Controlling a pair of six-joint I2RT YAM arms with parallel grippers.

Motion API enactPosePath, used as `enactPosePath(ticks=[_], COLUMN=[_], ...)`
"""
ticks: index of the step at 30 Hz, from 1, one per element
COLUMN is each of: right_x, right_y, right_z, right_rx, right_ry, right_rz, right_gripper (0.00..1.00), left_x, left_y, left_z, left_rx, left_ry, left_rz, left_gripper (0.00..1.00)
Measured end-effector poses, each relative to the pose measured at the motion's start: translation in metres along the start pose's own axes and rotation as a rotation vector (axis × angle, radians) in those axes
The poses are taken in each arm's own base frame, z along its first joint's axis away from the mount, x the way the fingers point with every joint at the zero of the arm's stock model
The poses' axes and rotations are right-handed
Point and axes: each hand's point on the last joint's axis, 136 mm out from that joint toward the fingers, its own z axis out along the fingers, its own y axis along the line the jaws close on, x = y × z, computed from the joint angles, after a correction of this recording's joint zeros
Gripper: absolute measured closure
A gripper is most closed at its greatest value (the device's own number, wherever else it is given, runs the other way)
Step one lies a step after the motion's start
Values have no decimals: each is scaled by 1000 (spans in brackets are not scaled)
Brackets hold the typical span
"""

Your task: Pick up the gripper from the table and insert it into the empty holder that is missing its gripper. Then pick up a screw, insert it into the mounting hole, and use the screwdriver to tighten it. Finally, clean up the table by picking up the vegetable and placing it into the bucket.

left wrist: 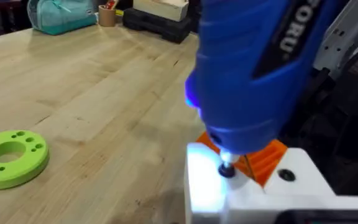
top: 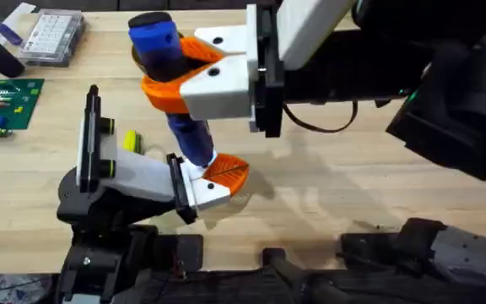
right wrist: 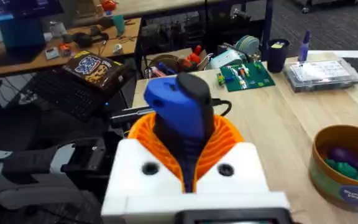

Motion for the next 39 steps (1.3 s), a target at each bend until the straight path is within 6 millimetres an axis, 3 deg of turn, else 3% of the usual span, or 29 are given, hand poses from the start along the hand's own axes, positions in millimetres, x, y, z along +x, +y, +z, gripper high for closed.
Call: enactPosePath(ticks=[11, 14, 18, 25, 31, 39], right_x=[-5, -23, -34, -70, -52, -21], right_y=[1, 4, 5, 3, -17, -65], right_z=[1, -1, -2, -12, -22, -58], right_rx=[-6, -18, -21, 1, 68, 225], right_ry=[-38, -119, -130, -145, -15, 158], right_rz=[-25, -55, -50, -82, -80, -146], right_gripper=[954, 953, 955, 955, 955, 953], left_x=[0, 0, 0, 0, 0, 0], left_y=[1, 1, 1, 1, 1, 2], left_z=[0, 0, 0, 0, 0, 0], left_rx=[-5, -8, -9, -9, -9, -9], left_ry=[-1, -1, -2, -2, -2, -2], left_rz=[2, 3, 3, 3, 4, 4], left_gripper=[987, 987, 987, 987, 987, 987])
